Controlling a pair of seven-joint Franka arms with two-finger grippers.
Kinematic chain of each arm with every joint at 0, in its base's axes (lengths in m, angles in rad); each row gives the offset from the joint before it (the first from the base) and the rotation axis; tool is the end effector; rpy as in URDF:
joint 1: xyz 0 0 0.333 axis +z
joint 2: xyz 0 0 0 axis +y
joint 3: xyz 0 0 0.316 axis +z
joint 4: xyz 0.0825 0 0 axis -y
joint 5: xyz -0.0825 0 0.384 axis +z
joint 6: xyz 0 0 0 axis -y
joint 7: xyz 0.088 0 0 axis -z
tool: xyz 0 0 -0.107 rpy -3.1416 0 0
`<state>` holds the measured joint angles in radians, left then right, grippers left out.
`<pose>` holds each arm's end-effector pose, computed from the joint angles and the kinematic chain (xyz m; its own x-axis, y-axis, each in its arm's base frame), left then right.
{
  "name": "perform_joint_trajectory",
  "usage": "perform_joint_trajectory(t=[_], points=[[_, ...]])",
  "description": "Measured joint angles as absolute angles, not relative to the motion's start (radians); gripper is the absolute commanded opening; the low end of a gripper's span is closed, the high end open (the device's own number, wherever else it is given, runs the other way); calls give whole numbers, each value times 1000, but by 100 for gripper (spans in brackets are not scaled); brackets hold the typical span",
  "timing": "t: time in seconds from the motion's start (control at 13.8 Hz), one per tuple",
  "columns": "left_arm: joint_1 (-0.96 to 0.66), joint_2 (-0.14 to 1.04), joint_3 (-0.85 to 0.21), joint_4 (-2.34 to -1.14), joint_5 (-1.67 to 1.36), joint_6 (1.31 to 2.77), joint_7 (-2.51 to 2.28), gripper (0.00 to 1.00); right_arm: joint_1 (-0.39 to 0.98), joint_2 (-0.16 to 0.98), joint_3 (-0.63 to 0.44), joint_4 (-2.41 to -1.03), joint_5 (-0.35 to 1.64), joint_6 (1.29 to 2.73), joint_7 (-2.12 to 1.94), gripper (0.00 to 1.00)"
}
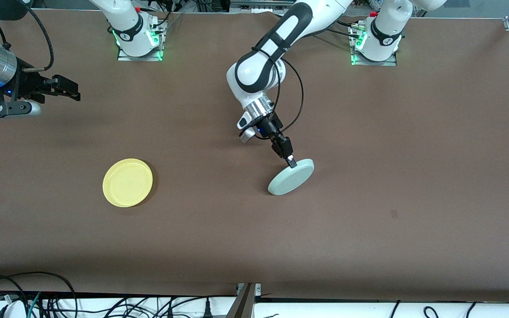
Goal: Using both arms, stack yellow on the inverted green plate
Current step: 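Lift and flip the green plate with the left gripper toward the yellow plate, then set the inverted green plate down and open the left gripper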
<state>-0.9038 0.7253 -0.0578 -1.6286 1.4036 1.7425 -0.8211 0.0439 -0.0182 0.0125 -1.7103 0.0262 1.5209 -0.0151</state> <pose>0.4575 -0.4908 0.2148 0.5905 -0.8053 0.0521 -0.1915 -0.2025 -0.9604 0.5354 0.0332 0.5655 0.9828 0.0719 -0.1699 0.0680 -0.9973 -0.0283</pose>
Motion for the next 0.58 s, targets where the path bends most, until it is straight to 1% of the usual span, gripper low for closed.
perform_joint_trajectory(t=[0.15,0.22,0.36,0.44,0.51,0.58], points=[[-919,731,-71,-1626,1403,1725,-840,0,44,-18,13,-1710,26,1520,-15,100],[-920,731,-82,-1623,1390,1723,-843,11,44,-18,13,-1710,26,1520,-15,100],[-921,731,-99,-1609,1332,1726,-844,44,44,-18,13,-1710,26,1520,-15,100],[-920,734,-116,-1606,1309,1734,-844,63,44,-18,13,-1710,26,1520,-15,100],[-920,741,-135,-1604,1290,1740,-847,68,44,-18,12,-1710,26,1520,-15,100],[-921,752,-149,-1603,1270,1745,-853,92,44,-18,13,-1710,26,1520,-15,100]])
